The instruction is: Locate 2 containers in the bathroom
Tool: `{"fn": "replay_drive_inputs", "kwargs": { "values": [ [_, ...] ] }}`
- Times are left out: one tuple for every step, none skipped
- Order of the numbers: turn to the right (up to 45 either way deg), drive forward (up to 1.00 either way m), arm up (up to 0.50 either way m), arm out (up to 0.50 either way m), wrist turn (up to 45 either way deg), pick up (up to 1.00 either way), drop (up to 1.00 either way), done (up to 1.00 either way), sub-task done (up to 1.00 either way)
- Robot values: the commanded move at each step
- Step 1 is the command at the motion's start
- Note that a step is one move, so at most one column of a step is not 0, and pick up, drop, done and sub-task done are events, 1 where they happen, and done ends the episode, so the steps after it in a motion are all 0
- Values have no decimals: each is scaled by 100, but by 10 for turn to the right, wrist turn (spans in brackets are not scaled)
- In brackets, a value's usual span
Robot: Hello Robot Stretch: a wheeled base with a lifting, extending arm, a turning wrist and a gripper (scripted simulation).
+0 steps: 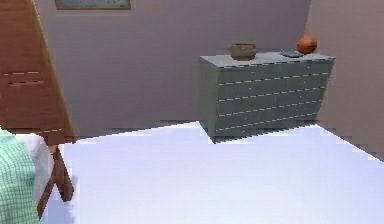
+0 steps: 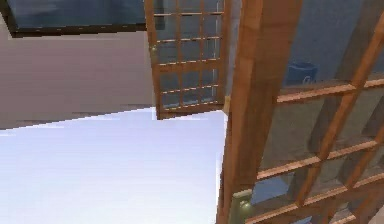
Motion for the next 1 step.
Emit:
{"fn": "replay_drive_inputs", "kwargs": {
  "values": [
    [150,0,0,0,0,0,0,0,0]
  ]
}}
